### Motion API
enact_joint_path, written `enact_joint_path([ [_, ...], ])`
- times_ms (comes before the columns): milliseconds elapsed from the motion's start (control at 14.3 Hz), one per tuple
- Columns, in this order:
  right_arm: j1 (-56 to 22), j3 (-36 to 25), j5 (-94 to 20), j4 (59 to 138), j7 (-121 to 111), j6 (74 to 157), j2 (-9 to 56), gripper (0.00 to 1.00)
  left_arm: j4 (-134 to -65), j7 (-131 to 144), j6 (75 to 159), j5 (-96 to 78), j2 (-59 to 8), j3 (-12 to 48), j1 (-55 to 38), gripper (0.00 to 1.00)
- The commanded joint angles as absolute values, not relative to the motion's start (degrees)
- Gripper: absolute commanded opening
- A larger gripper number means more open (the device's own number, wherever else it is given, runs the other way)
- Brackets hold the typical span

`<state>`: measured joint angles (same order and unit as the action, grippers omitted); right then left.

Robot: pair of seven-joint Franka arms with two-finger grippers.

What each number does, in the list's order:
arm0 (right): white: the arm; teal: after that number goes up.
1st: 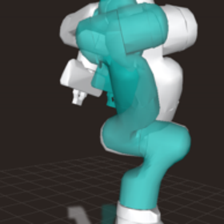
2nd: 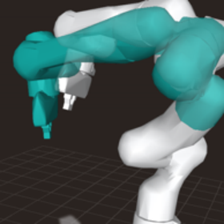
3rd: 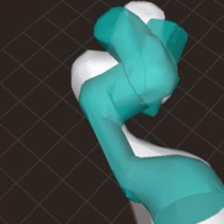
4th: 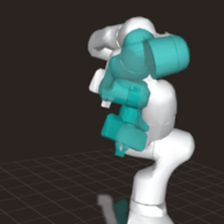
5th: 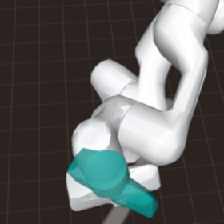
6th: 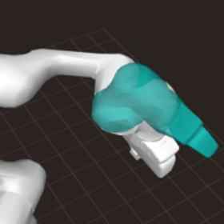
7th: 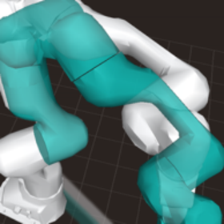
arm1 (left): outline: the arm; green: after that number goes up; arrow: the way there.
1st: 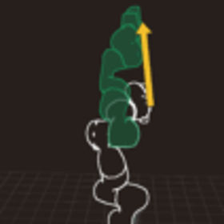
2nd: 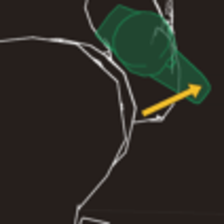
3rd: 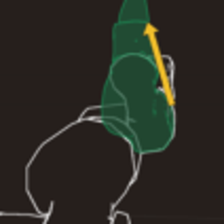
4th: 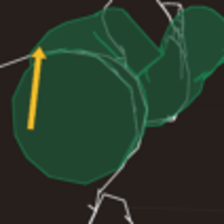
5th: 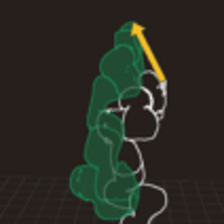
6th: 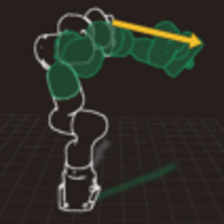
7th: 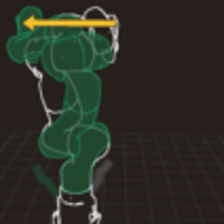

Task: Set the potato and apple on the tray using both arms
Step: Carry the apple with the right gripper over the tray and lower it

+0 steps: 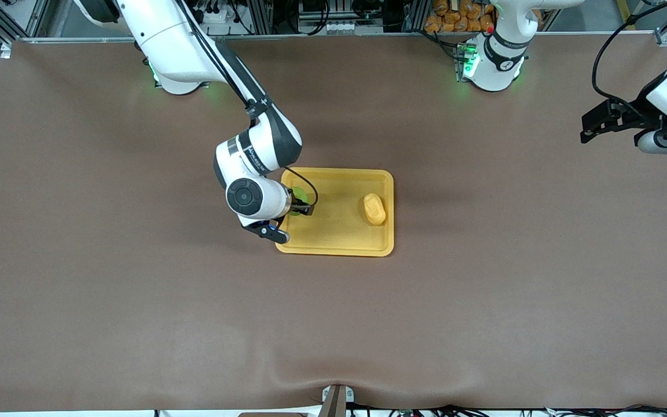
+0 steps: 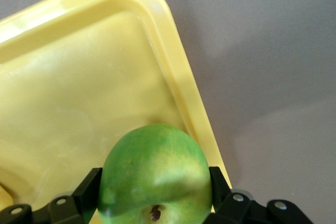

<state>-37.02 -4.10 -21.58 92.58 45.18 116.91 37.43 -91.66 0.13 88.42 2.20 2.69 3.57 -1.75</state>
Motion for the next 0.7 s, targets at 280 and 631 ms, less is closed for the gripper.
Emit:
enact_joint_path([
  [280,-38.67,-4.66,-23.81,91.85,49.3,121.37,40.33,0.0,-90.35,-1.49,87.19,2.81,1.32,3.43,-0.88,1.0],
  [631,-39.64,-4.66,-23.82,91.23,49.48,121.47,41.04,0.18,-90.35,-1.49,87.27,6.84,0.79,3.87,-0.97,1.0],
])
